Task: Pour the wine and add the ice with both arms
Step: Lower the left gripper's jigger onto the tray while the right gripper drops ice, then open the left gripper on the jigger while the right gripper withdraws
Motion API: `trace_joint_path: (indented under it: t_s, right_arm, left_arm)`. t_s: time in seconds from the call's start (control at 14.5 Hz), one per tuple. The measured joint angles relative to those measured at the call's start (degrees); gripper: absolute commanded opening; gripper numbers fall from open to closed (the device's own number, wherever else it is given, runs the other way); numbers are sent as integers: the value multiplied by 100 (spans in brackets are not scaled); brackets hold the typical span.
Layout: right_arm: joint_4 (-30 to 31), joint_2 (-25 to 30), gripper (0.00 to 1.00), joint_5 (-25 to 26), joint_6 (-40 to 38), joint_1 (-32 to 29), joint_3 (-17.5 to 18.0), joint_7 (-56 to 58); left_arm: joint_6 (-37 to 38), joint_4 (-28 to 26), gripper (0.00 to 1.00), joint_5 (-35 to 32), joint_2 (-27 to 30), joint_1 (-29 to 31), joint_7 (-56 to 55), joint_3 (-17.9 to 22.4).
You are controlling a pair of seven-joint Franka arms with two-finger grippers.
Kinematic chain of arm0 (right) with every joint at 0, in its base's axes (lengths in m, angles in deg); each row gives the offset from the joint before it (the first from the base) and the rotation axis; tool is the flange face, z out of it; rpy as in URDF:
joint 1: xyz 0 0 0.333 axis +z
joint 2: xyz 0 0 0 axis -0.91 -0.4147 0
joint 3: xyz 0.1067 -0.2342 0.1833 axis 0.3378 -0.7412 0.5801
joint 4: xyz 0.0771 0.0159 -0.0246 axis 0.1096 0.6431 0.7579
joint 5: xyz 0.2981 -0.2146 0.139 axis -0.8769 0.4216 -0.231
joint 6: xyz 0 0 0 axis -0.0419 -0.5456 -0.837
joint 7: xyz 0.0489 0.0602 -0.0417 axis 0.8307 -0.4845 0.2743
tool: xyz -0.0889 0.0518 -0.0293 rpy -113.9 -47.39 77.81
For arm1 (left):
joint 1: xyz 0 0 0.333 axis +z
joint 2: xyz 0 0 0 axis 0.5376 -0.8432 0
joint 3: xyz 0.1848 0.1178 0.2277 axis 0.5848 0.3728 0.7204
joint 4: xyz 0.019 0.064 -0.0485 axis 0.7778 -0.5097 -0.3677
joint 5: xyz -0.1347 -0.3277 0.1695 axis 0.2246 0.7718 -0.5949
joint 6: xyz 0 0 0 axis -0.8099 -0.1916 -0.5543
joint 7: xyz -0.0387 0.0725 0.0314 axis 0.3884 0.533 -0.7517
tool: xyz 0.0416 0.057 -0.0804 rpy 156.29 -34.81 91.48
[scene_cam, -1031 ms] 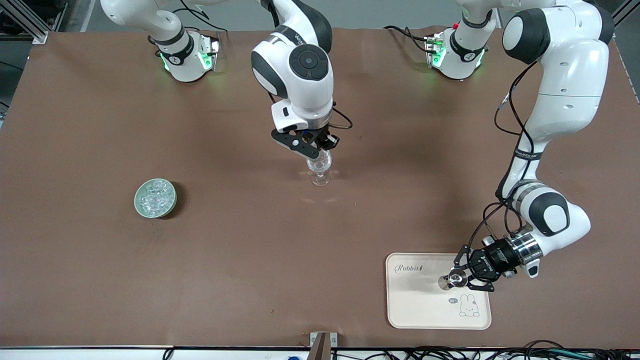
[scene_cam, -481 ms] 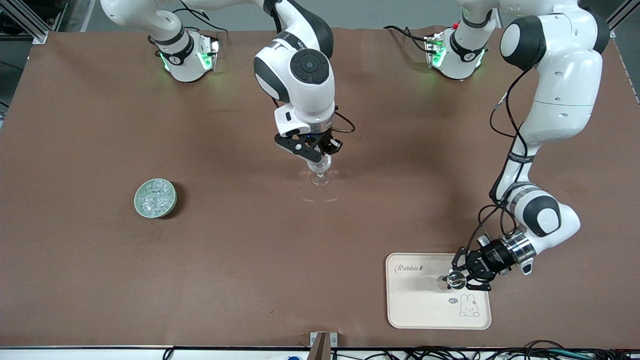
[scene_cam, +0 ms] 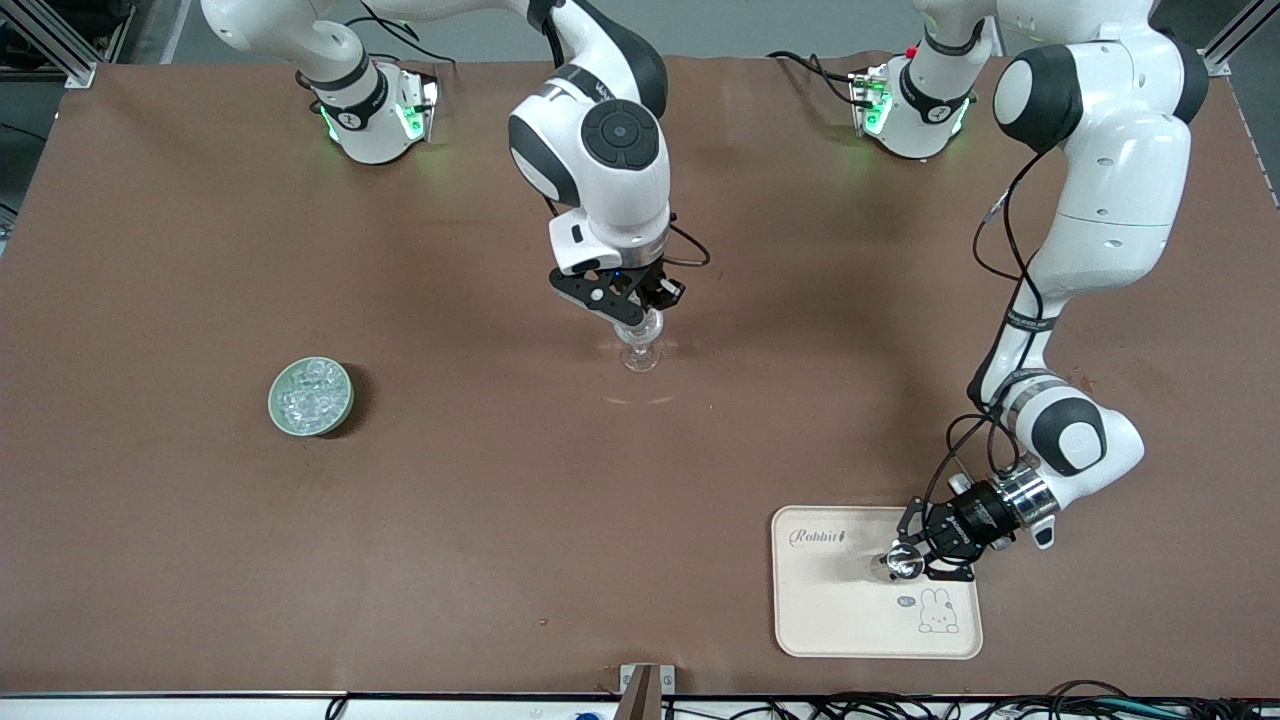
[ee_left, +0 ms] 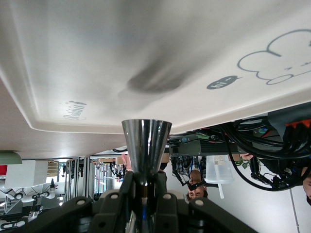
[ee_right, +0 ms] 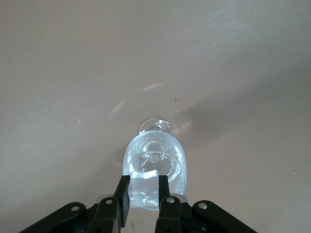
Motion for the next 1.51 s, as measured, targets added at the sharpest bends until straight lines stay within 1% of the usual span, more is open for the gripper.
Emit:
trace_joint_path:
  t_s: [0.28,0.34,0.48,0.55,0.62,0.69,0.76,0.96,1.1,1.17,1.24,1.31,1.38,1.44,1.51]
  right_arm:
    - [0,-16,6,3,-38,43,0,0]
    - [0,-18,7,4,-45,47,0,0]
    - [0,-19,10,4,-47,47,-3,0]
    - [0,-20,16,5,-47,47,-5,0]
    - [0,-20,23,6,-48,47,-6,0]
    - [0,-20,31,6,-50,47,-7,0]
    - [0,-20,40,6,-60,47,-8,0]
    - [-1,-20,51,6,-85,47,-15,0]
    - [-9,-20,53,6,-133,47,-26,1]
    - [-15,-20,58,6,-144,47,-28,1]
    - [-21,-20,63,6,-152,47,-28,1]
    - [-28,-20,75,6,-159,47,-30,1]
    - [-38,-20,93,6,-164,47,-37,1]
    - [-52,-19,100,8,-178,46,-48,1]
    - [-84,-18,100,12,-219,45,-70,1]
  left_arm:
    - [-63,90,5,8,-80,-58,0,-2]
    - [-81,91,6,8,-88,-63,0,-3]
    - [-87,91,16,8,-96,-76,0,-3]
    - [-89,91,20,8,-100,-80,0,-3]
    - [-91,91,21,8,-103,-82,6,-3]
    - [-93,91,27,8,-107,-82,41,-2]
    - [-95,90,36,8,-109,-82,86,-1]
    - [-100,91,37,8,-112,-73,144,3]
    - [-101,93,37,9,-112,-55,231,6]
    - [-101,97,39,9,-112,-44,281,6]
    - [-101,103,45,9,-112,-32,308,7]
    - [-101,106,48,9,-112,-18,316,9]
    - [-101,104,60,9,-112,-2,321,10]
    - [-101,101,96,9,-112,13,323,12]
    - [-101,91,100,9,-110,26,324,17]
